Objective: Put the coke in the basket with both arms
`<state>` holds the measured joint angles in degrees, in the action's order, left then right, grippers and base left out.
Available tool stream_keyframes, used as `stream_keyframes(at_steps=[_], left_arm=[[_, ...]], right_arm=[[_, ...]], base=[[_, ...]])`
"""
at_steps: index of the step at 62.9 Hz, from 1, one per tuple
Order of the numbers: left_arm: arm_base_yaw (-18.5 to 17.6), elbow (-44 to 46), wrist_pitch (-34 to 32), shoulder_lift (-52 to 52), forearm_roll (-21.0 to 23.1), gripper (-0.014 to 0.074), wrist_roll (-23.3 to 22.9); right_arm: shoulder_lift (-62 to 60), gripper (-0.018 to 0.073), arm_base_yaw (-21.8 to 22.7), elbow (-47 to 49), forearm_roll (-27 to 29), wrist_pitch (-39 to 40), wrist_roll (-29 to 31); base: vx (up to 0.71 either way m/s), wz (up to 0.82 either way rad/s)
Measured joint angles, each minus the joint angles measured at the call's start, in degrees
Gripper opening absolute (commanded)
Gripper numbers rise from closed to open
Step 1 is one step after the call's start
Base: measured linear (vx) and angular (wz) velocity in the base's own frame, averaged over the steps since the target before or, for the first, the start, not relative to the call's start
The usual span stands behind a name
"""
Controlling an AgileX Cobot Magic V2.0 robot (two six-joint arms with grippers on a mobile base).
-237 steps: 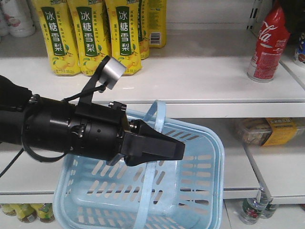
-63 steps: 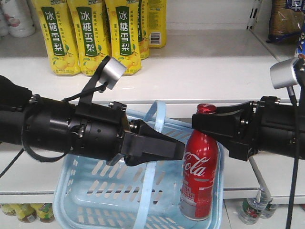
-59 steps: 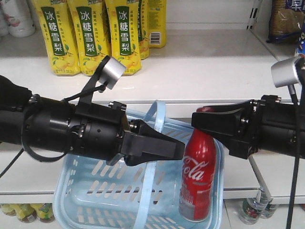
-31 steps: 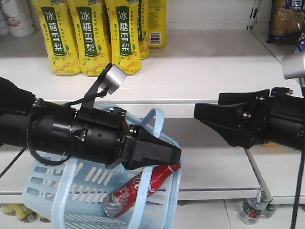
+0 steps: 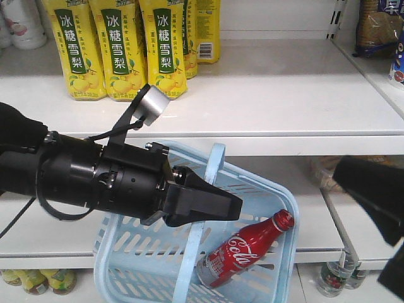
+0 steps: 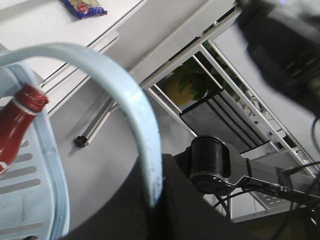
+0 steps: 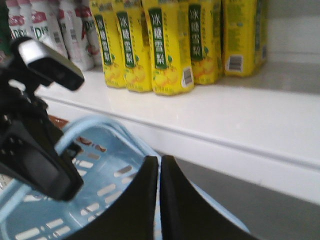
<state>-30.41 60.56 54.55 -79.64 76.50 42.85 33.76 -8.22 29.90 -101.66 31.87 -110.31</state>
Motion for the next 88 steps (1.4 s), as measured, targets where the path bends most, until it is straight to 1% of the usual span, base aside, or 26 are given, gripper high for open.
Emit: stream_keyframes(at_steps=[4,13,25,37,88], left_arm=[[0.0,0.0,0.0,0.0,0.0,-0.0006,0.0],[0.0,0.0,0.0,0.0,0.0,-0.0006,0.0],[0.0,0.0,0.0,0.0,0.0,-0.0006,0.0],[0.0,0.0,0.0,0.0,0.0,-0.0006,0.0],[0.0,0.0,0.0,0.0,0.0,-0.0006,0.0]], right_arm=[[-3.3,-0.0004,0.0,-4.9,-0.1,-1.8,0.0],[-9.8,-0.0004,0.0,-15.1,-0.1,-8.5,0.0],[-13.7,-0.0004,0.0,-22.5,0.0,-14.2,-0.1],[-14.0,-0.0004,0.0,-23.7,0.5,-16.1,-0.1],[-14.0,-0.0004,0.0,-23.7,0.8,-16.2,-0.1]], base=[[0.00,0.00],[0.00,0.00],[0.00,0.00],[0.00,0.00],[0.00,0.00]])
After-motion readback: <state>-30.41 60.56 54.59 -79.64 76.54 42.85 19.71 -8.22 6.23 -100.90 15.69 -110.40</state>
